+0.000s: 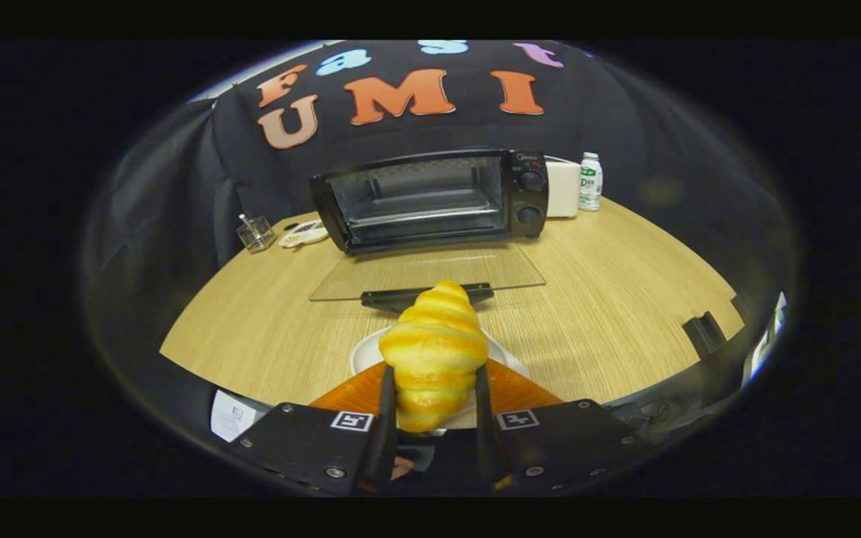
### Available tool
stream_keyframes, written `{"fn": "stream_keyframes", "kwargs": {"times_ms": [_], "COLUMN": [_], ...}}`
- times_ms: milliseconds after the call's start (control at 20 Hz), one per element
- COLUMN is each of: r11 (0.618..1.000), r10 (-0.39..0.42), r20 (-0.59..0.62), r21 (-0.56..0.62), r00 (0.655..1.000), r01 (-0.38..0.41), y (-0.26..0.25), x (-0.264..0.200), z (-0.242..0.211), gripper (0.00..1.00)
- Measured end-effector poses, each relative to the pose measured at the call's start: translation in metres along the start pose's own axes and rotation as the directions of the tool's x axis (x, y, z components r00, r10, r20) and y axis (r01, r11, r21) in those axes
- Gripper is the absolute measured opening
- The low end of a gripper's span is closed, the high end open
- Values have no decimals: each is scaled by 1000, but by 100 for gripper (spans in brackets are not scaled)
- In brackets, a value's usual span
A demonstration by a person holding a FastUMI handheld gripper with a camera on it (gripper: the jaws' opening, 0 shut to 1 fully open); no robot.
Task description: Open the toaster oven, put the food inside, and close the toaster oven door.
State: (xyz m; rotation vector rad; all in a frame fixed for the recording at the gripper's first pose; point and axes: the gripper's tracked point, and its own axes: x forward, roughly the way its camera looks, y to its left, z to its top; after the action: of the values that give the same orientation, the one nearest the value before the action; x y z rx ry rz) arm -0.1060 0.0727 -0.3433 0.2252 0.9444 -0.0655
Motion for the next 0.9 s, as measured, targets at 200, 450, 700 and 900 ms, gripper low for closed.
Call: {"fn": "stream_keyframes", "kwargs": {"times_ms": [200,450,700,900], "r11": [997,975,913,847], "r10": [72,167,254,311], "r20": [44,78,129,187], "r21": [29,138,295,391], "r00": [996,983,959,932], "r01": [-73,-177,-282,-361], "y": [11,31,56,73], "x": [9,31,65,92], "z": [35,75,118,151], "gripper": [45,45,45,45]}}
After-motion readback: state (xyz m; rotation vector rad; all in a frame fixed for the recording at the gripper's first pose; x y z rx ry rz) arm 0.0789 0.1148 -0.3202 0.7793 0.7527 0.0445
